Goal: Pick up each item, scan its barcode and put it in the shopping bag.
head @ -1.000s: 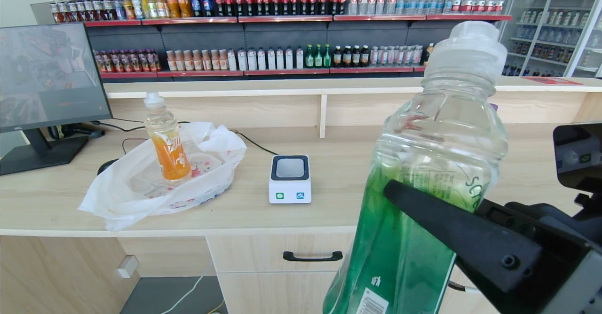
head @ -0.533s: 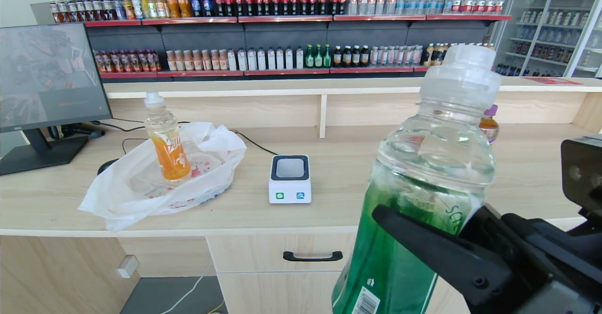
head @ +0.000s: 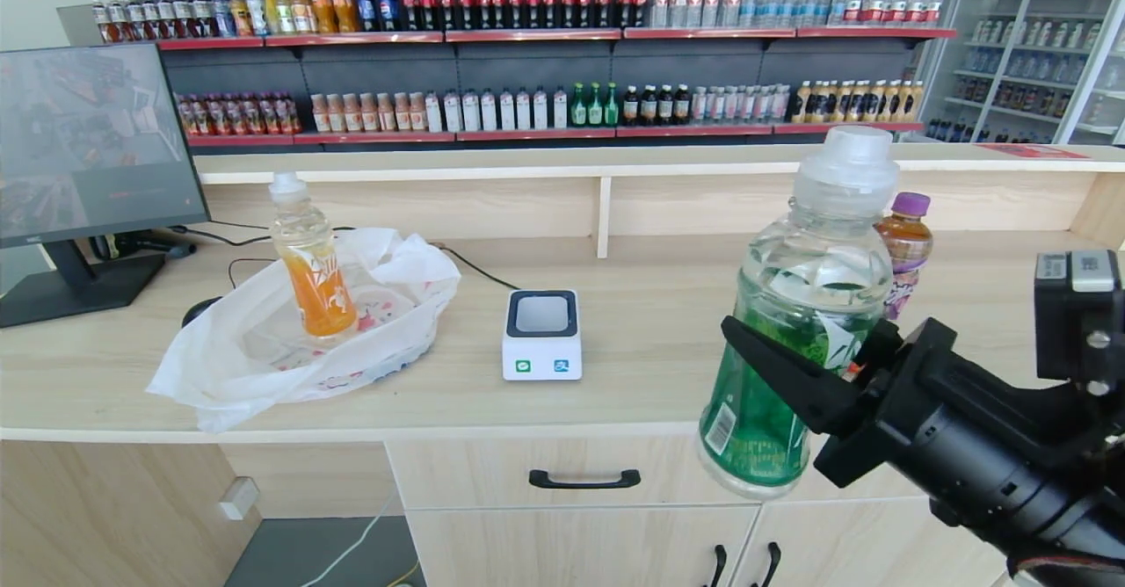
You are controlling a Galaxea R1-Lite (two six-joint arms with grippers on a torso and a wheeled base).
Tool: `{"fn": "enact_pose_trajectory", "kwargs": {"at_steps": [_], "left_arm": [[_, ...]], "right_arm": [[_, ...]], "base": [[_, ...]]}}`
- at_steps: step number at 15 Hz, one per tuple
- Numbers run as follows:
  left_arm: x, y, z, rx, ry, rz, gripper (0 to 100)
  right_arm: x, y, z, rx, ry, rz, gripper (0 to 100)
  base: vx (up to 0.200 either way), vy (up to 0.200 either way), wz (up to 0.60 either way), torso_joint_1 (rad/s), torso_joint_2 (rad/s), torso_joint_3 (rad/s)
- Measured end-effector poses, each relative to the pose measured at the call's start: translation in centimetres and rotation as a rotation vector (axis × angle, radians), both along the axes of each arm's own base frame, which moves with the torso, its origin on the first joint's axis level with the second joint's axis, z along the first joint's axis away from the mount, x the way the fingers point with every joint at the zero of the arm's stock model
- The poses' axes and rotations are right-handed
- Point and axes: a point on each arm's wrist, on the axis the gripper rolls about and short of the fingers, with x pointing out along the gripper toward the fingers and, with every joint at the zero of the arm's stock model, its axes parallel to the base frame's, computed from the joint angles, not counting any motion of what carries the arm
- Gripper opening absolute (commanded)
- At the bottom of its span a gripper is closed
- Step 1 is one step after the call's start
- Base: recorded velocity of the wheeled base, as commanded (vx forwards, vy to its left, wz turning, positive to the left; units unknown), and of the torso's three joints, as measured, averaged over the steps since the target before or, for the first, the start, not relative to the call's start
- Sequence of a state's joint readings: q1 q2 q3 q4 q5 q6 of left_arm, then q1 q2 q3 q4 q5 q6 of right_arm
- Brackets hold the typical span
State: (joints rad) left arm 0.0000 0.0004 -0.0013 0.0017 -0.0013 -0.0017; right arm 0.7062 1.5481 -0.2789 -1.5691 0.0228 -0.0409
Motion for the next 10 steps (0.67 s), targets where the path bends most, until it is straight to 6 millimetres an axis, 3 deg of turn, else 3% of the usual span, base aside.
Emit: {"fn": "enact_pose_trajectory", "kwargs": {"at_steps": [3,6,10], "left_arm": [[0.0,0.0,0.0,-0.001,0.000,0.002,100],[0.0,0.0,0.0,-0.002,0.000,0.002,100],[0.0,0.0,0.0,-0.002,0.000,0.002,100]], "right_arm": [[1.8,-2.4,-1.1,-0.083,-0.001,-0.171,0],[2.1,-3.1,-1.8,-0.117,0.019,-0.210,0],[2.7,-3.2,-2.0,-0.116,0.027,-0.225,0]], "base": [[0.000,0.000,0.00,0.000,0.00,0.000],[0.000,0.000,0.00,0.000,0.00,0.000],[0.000,0.200,0.00,0.000,0.00,0.002]]}}
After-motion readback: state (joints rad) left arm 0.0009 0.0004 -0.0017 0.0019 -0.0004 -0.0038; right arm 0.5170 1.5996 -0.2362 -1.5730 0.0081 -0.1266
